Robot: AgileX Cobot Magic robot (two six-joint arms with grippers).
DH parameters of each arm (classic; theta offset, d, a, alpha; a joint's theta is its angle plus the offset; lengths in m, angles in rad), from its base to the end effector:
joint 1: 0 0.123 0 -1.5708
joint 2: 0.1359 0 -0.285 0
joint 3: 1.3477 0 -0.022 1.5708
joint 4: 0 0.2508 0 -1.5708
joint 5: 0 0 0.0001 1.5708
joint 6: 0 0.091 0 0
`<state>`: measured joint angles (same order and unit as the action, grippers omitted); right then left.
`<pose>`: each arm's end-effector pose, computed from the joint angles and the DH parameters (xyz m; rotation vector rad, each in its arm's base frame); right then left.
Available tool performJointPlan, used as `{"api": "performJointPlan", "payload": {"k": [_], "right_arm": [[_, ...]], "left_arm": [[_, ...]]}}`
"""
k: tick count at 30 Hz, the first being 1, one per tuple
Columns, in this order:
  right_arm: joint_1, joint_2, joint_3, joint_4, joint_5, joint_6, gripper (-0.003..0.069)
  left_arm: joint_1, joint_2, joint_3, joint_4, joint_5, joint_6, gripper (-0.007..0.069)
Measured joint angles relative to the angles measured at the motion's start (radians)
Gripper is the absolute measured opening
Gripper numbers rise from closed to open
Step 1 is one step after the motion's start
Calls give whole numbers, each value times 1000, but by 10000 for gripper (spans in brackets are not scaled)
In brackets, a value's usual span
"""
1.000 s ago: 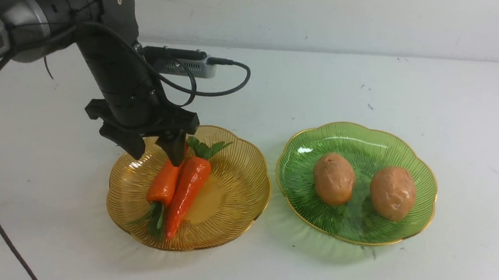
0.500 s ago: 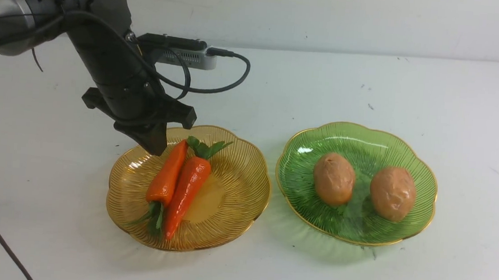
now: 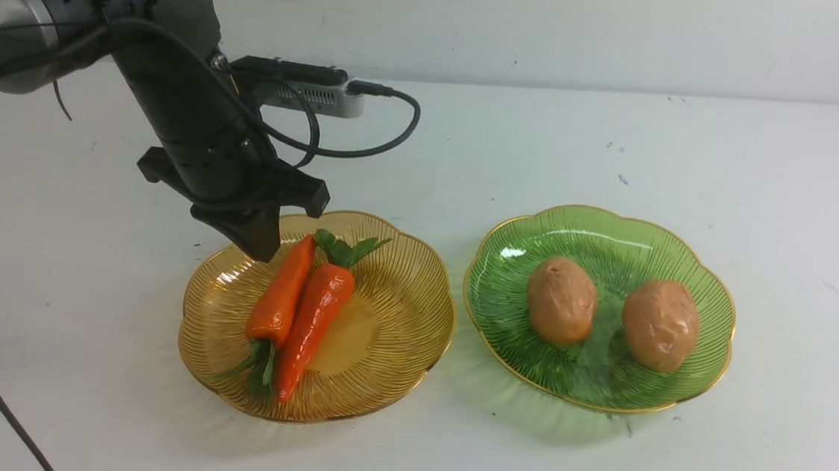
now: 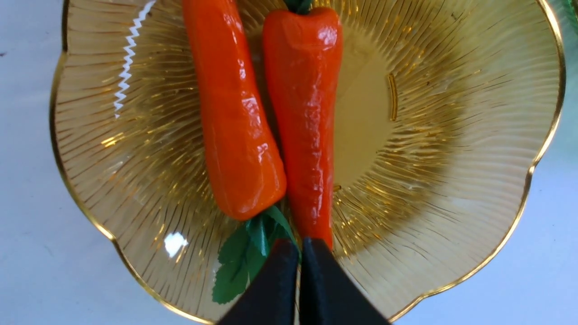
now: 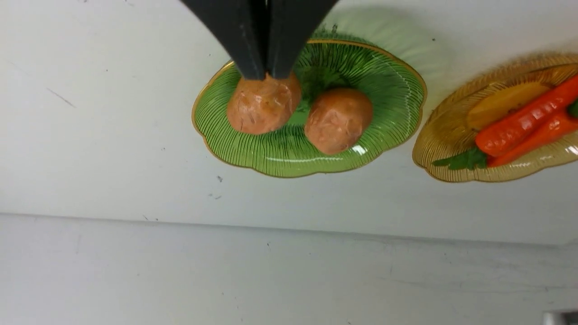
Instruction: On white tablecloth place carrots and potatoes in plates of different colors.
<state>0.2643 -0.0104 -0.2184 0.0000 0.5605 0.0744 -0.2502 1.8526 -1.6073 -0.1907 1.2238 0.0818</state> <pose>0.0358 0.0097 0.2354 -0.1727 1.8136 0.2399 0.3680 -0.1108 0.2779 0.4182 2.9251 -0.2974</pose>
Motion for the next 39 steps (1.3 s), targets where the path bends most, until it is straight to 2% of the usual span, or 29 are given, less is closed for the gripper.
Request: {"api": "performJointPlan", "payload": {"k": [7, 15, 22, 28, 33, 39], "right_arm": [[0, 0, 71, 0, -6, 0, -15], [0, 0, 179, 0, -134, 0, -15], [-2, 0, 237, -7, -124, 0, -15], [-68, 0, 240, -7, -146, 0, -15], [-173, 0, 241, -7, -150, 0, -15], [-193, 0, 242, -7, -155, -1, -15]], "left_arm": [[0, 0, 0, 0, 0, 1, -3], [-1, -3, 0, 0, 0, 1, -3], [-2, -39, 0, 0, 1, 1, -3], [-3, -138, 0, 0, 4, 1, -3], [-4, -257, 16, 0, 7, 9, -3], [-4, -437, 84, 70, 24, 69, -3]]}}
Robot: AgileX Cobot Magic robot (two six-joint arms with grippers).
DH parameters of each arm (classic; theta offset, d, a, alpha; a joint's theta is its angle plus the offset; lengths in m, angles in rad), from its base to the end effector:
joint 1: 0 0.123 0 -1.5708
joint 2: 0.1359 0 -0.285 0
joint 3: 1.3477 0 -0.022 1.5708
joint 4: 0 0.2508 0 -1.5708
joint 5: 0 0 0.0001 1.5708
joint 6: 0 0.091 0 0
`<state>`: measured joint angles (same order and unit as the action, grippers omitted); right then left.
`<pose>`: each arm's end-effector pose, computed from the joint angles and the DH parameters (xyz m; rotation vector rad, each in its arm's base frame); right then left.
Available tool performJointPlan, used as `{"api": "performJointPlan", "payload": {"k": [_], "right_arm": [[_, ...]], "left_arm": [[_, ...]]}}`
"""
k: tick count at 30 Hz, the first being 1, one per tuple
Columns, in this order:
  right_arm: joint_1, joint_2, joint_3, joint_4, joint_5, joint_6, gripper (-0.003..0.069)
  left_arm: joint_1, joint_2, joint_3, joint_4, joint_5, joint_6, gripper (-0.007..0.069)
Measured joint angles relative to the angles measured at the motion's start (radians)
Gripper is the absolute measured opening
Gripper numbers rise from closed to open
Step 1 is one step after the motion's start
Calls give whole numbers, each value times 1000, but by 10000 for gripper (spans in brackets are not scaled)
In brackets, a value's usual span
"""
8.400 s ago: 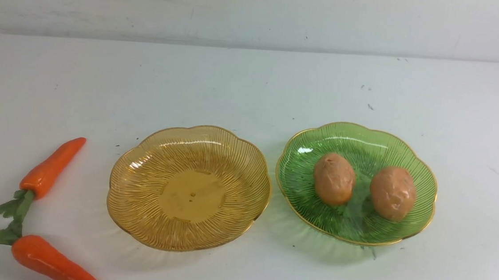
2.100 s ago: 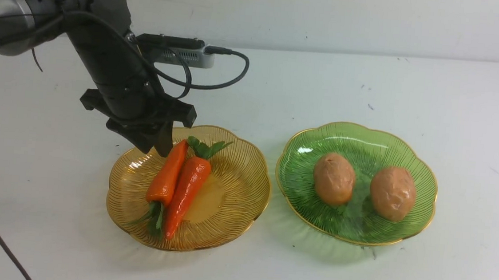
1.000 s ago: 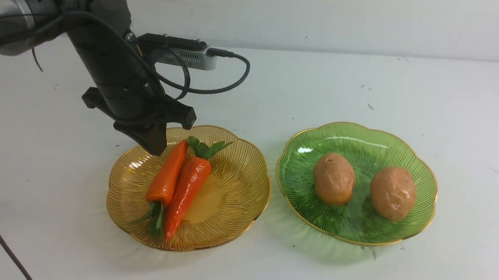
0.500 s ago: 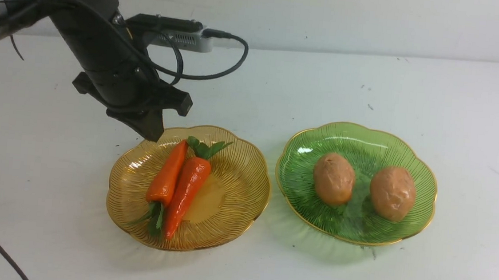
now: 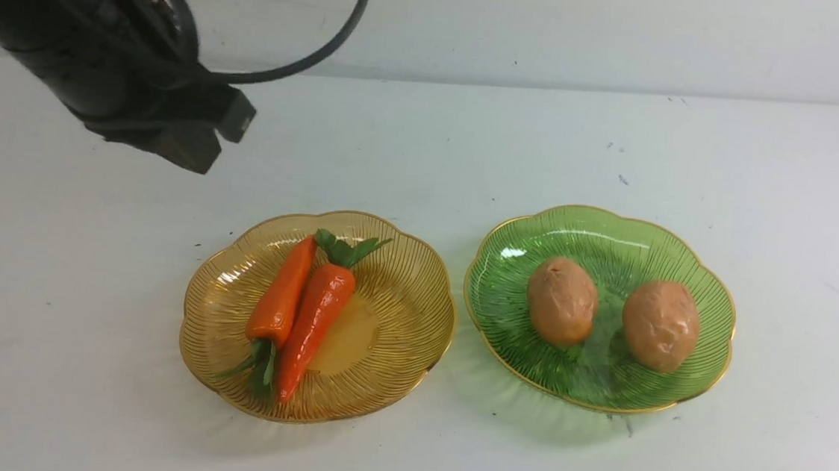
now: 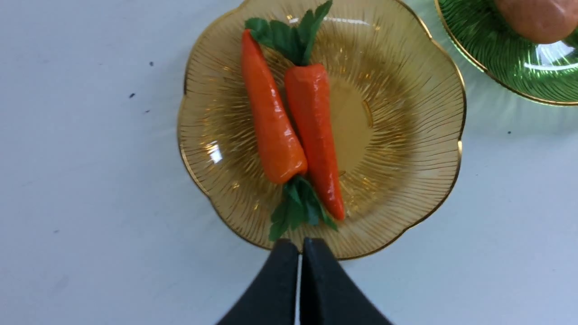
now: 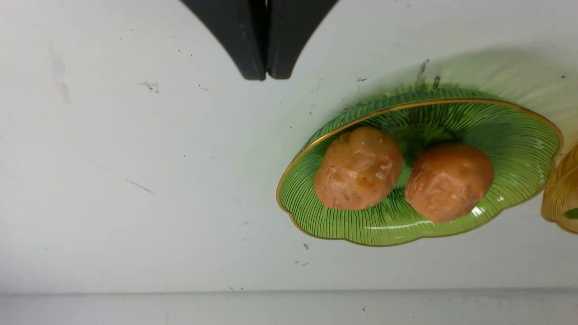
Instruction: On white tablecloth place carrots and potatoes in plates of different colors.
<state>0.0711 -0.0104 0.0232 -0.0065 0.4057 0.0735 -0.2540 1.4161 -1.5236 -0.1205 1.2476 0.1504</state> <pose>0.0516 0.0034 0.1696 -0.0017 1.9031 0.0916 0.2697 -0.0807 0.3996 0.5167 2.5729 -0.1992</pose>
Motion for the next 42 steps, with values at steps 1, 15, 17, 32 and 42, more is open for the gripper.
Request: {"api": "performJointPlan", "payload": {"k": [1, 15, 17, 32, 42], "right_arm": [[0, 0, 0, 0, 0, 0, -15], [0, 0, 0, 0, 0, 0, -15], [0, 0, 0, 0, 0, 0, -15], [0, 0, 0, 0, -1, 0, -15], [0, 0, 0, 0, -1, -1, -15]], "left_arm": [[0, -38, 17, 16, 0, 1, -3], [0, -528, 418, 59, -42, 23, -3], [0, -612, 498, 66, -81, 21, -3], [0, -1313, 1103, 85, -579, -273, -3], [0, -1320, 1130, 85, -544, -273, -3]]}}
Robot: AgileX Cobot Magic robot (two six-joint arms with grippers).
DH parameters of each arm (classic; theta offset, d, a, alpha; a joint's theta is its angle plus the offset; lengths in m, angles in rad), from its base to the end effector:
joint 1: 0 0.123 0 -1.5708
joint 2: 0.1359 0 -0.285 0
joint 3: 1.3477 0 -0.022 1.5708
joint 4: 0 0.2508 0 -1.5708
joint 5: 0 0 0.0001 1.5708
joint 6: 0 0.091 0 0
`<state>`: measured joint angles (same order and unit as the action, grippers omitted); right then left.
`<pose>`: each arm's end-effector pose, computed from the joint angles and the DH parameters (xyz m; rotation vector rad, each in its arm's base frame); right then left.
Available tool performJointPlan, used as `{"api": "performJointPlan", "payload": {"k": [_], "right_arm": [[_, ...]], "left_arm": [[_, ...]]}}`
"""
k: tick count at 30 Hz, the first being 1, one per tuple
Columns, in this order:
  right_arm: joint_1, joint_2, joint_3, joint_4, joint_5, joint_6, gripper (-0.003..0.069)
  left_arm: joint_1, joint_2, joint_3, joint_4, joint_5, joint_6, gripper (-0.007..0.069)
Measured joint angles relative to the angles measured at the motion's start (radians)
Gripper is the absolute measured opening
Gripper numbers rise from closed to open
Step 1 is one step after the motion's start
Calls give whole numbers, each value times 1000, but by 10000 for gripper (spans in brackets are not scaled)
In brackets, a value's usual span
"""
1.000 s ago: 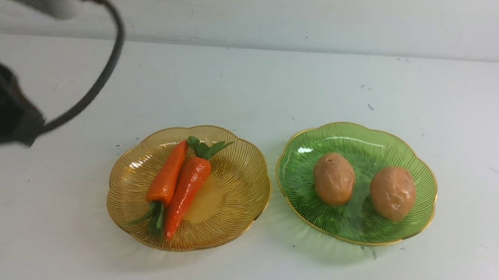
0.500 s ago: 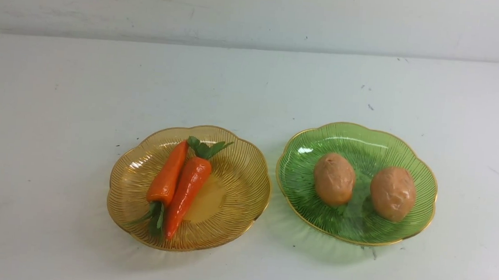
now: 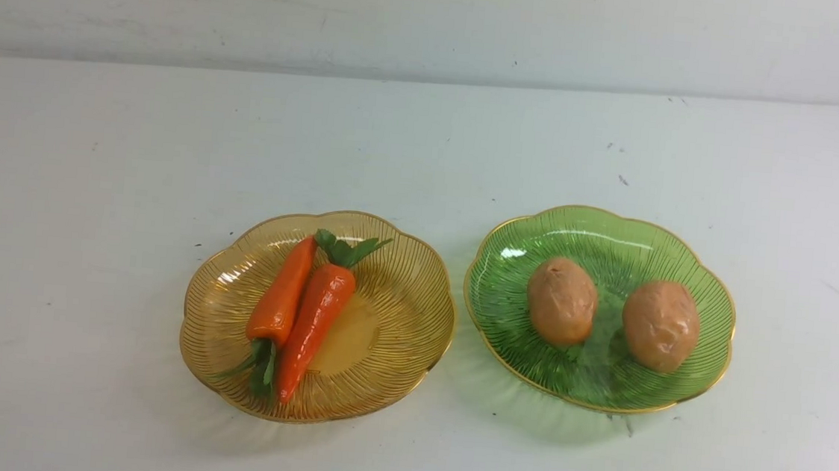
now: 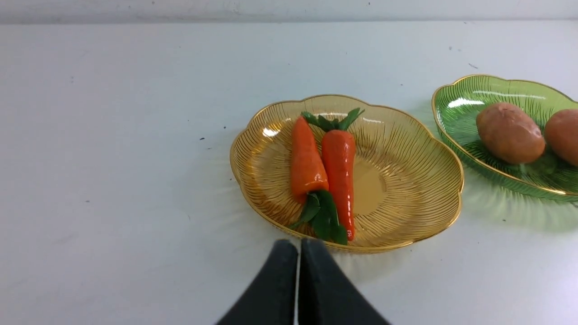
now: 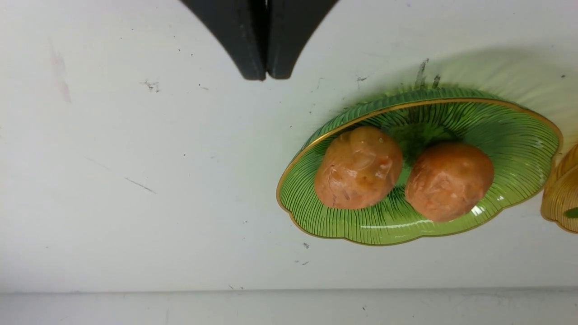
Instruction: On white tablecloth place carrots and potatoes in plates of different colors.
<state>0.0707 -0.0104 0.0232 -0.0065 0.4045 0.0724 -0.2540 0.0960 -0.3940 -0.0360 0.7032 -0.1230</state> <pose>0.0517 0.0034 0.1697 -0.0023 1.9019 0.0907 0.0316 -0.0104 0.2746 0.1143 1.8959 -0.2978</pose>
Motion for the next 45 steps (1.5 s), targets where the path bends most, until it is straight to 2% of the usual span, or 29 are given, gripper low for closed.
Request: {"api": "performJointPlan", "payload": {"k": [5, 7, 10, 13, 18, 26, 45], "right_arm": [[0, 0, 0, 0, 0, 0, -15], [0, 0, 0, 0, 0, 0, -15], [0, 0, 0, 0, 0, 0, -15], [0, 0, 0, 0, 0, 0, -15], [0, 0, 0, 0, 0, 0, -15], [0, 0, 0, 0, 0, 0, -15], [-1, 0, 0, 0, 0, 0, -15]], "left_arm": [[0, 0, 10, 13, -28, 0, -3], [0, 0, 39, 26, -100, 4, -3], [0, -16, 164, 64, -248, 20, -3], [1, -74, 294, 63, -298, 44, -3], [52, -105, 408, 49, -317, 81, -3], [174, -109, 422, 47, -321, 115, -3], [186, -109, 422, 45, -321, 123, -3]]}}
